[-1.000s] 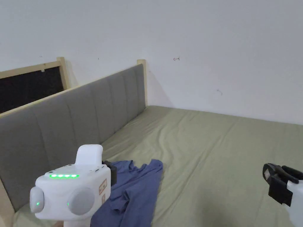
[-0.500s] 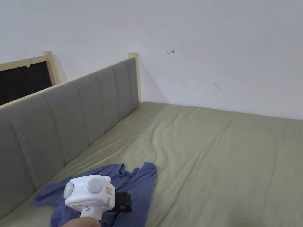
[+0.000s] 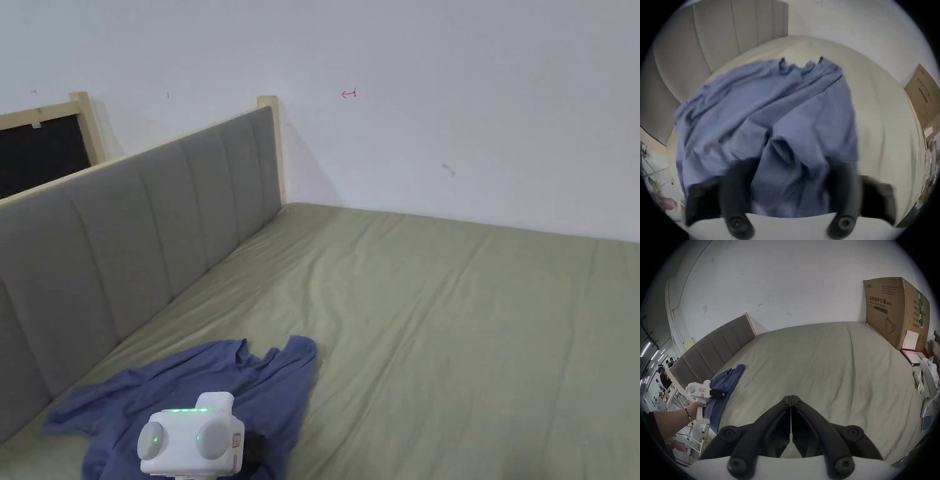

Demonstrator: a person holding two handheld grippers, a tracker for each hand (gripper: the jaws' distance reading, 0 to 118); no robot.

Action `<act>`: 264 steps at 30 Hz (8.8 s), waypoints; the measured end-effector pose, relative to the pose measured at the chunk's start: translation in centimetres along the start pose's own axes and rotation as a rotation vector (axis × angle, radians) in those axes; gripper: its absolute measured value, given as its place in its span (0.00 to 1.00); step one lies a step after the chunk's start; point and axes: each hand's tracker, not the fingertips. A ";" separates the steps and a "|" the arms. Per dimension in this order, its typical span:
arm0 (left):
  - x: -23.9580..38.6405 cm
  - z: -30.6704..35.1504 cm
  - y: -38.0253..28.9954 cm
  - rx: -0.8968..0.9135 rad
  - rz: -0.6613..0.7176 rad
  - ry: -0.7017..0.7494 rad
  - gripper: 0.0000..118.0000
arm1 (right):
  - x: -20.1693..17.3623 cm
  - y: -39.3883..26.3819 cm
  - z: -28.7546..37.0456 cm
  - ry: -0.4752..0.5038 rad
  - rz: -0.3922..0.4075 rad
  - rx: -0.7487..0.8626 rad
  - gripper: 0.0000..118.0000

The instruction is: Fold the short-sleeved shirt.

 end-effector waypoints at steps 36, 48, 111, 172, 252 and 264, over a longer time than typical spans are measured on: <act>28.2 36.5 14.0 0.672 -0.350 -0.869 0.06 | 7.5 2.9 11.3 -0.088 -0.107 0.305 0.00; 40.1 22.2 4.3 -0.050 -0.507 -0.801 0.06 | 13.4 2.2 12.5 -0.210 -0.173 0.304 0.00; 17.5 6.1 -8.0 -0.054 -0.177 -0.184 0.79 | 3.2 -0.1 1.8 -0.064 0.032 0.110 0.00; 21.5 35.0 26.5 0.827 -0.193 -0.446 0.02 | 10.5 36.7 8.2 -0.023 -0.053 0.280 0.03; 19.6 -0.6 15.3 -0.233 -0.188 -0.360 0.95 | 10.8 3.3 2.5 0.071 -0.274 0.191 0.00; 24.3 -11.4 12.4 -0.256 -0.373 -0.197 0.99 | 14.3 1.6 -0.8 -0.008 -0.326 0.072 0.00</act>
